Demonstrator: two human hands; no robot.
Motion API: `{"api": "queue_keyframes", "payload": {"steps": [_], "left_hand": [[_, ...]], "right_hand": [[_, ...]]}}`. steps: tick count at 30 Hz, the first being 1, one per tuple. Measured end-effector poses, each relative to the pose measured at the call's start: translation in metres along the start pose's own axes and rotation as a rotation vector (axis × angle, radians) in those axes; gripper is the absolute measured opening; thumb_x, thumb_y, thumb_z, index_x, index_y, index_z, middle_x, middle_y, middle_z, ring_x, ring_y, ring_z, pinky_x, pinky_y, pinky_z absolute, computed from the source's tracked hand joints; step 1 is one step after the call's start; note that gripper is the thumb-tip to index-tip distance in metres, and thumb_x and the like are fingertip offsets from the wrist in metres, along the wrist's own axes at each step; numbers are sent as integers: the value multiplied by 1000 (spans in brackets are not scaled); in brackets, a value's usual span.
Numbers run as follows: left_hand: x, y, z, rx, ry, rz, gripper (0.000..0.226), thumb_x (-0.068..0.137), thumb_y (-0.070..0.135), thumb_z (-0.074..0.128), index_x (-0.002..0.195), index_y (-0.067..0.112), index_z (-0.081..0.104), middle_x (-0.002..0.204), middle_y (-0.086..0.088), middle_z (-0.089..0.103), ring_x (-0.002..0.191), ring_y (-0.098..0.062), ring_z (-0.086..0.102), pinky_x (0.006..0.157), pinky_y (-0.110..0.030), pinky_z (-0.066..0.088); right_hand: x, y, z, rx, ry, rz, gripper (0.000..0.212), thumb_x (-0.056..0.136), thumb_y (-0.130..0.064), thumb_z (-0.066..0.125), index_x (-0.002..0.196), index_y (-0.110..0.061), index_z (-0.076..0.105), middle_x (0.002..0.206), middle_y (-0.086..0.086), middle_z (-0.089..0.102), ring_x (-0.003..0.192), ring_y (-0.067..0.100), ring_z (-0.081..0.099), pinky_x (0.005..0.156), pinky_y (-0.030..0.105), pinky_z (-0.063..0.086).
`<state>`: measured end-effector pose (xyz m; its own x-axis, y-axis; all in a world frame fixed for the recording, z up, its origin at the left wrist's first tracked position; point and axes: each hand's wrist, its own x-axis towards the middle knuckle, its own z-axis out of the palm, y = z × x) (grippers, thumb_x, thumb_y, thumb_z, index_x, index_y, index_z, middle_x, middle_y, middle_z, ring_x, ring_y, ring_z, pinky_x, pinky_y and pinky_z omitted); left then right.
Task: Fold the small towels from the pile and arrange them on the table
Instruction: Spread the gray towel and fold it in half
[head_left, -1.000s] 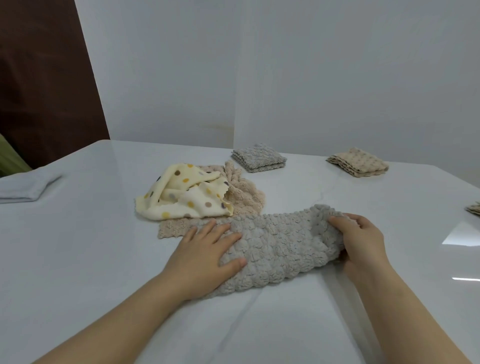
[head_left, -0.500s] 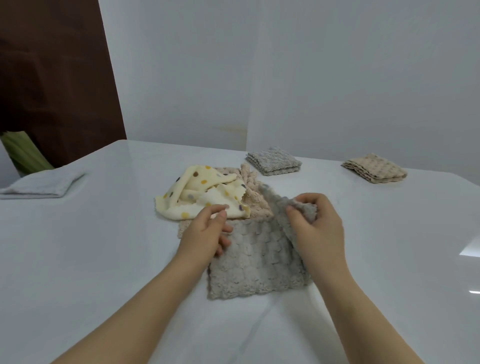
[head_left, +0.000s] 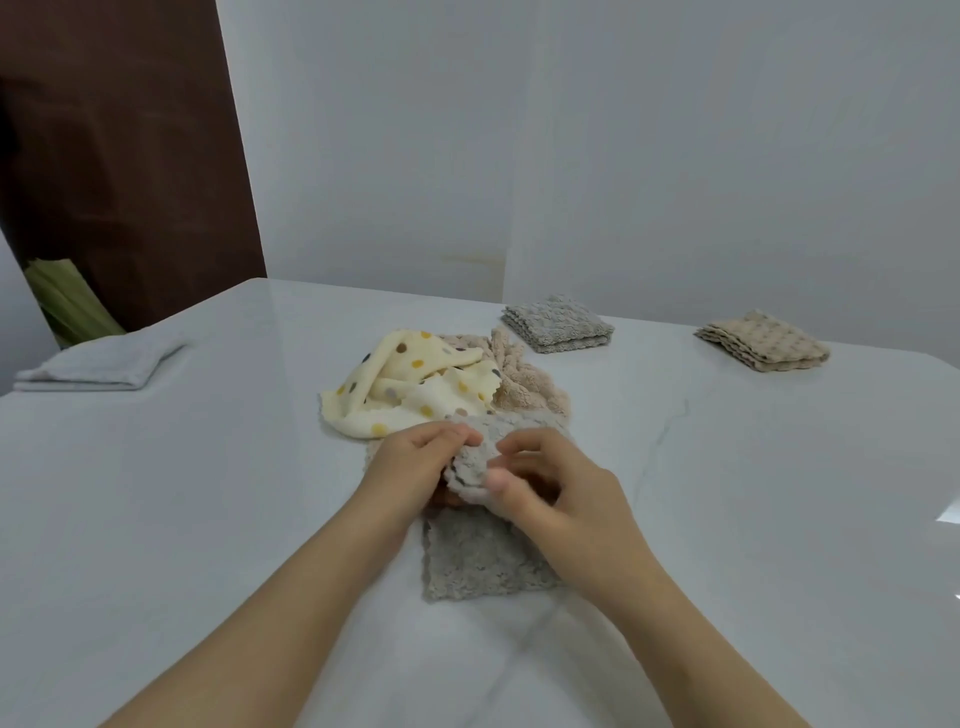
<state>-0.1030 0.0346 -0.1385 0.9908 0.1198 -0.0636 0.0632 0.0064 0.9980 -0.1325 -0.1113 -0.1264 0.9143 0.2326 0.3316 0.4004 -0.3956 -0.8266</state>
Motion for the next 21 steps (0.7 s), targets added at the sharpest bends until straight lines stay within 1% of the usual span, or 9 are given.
{"api": "queue_keyframes", "payload": {"steps": [2, 4, 7, 9, 11, 14, 16, 18, 21], "left_hand": [[2, 1, -6, -2, 13, 7, 18, 89, 14, 57, 78, 16, 71, 88, -5, 70, 83, -20, 64, 77, -32, 52], [2, 1, -10, 45, -14, 23, 13, 85, 11, 63, 76, 17, 70, 77, 0, 67, 72, -12, 62, 66, -24, 50], [1, -2, -13, 130, -33, 38, 13, 80, 7, 68, 76, 19, 67, 68, 5, 61, 55, -1, 57, 53, -12, 44], [0, -5, -15, 262, -48, 65, 14, 78, 11, 71, 77, 25, 66, 76, 5, 64, 67, -6, 59, 60, -16, 45], [-1, -6, -16, 507, -52, 122, 17, 77, 17, 71, 79, 32, 64, 88, 6, 65, 81, -12, 59, 67, -20, 45], [-4, -6, -14, 733, 42, 234, 22, 78, 22, 66, 95, 34, 58, 112, 7, 52, 102, -15, 51, 79, -23, 39], [-6, -8, -14, 899, 92, 354, 40, 80, 42, 53, 119, 32, 50, 136, 6, 33, 125, -18, 33, 98, -28, 31], [-7, -13, -10, 1050, -13, 467, 71, 71, 64, 25, 135, 35, 36, 151, 8, 14, 139, -16, 12, 111, -34, 18], [-6, -25, -5, 1196, -188, 421, 91, 60, 70, 1, 143, 38, 20, 155, 15, 1, 144, -11, -7, 117, -36, 5]], "right_hand": [[2, 2, -8, 114, 119, -4, 5, 83, -40, 61, 80, -39, 59, 83, -17, 70, 82, -10, 62, 68, 4, 43], [4, 8, -15, 93, 214, -11, 13, 86, -32, 62, 74, -36, 60, 76, -13, 70, 74, -9, 60, 64, 3, 41], [4, 19, -18, -62, 183, 34, 20, 86, -21, 62, 71, -34, 60, 73, -12, 66, 73, -5, 56, 61, 6, 40], [3, 23, -18, -151, 116, 53, 21, 85, -21, 62, 71, -36, 58, 73, -13, 64, 76, -5, 54, 63, 9, 39], [3, 27, -17, -227, 68, 53, 20, 85, -22, 61, 72, -36, 57, 75, -16, 62, 75, -6, 53, 63, 9, 38], [2, 27, -16, -274, 130, 10, 3, 84, -31, 60, 85, -30, 63, 82, -23, 58, 85, -2, 51, 74, 12, 37], [3, 28, -17, -333, 109, -54, 41, 76, -54, 48, 106, -31, 62, 107, -34, 49, 108, -5, 40, 94, 19, 32], [4, 32, -18, -458, -66, -36, 71, 68, -70, 27, 131, -41, 44, 135, -33, 25, 128, -6, 17, 108, 27, 16], [5, 39, -19, -550, -283, 109, 65, 78, -67, 24, 140, -48, 22, 152, -27, 4, 142, 3, -3, 113, 30, 2]]}}
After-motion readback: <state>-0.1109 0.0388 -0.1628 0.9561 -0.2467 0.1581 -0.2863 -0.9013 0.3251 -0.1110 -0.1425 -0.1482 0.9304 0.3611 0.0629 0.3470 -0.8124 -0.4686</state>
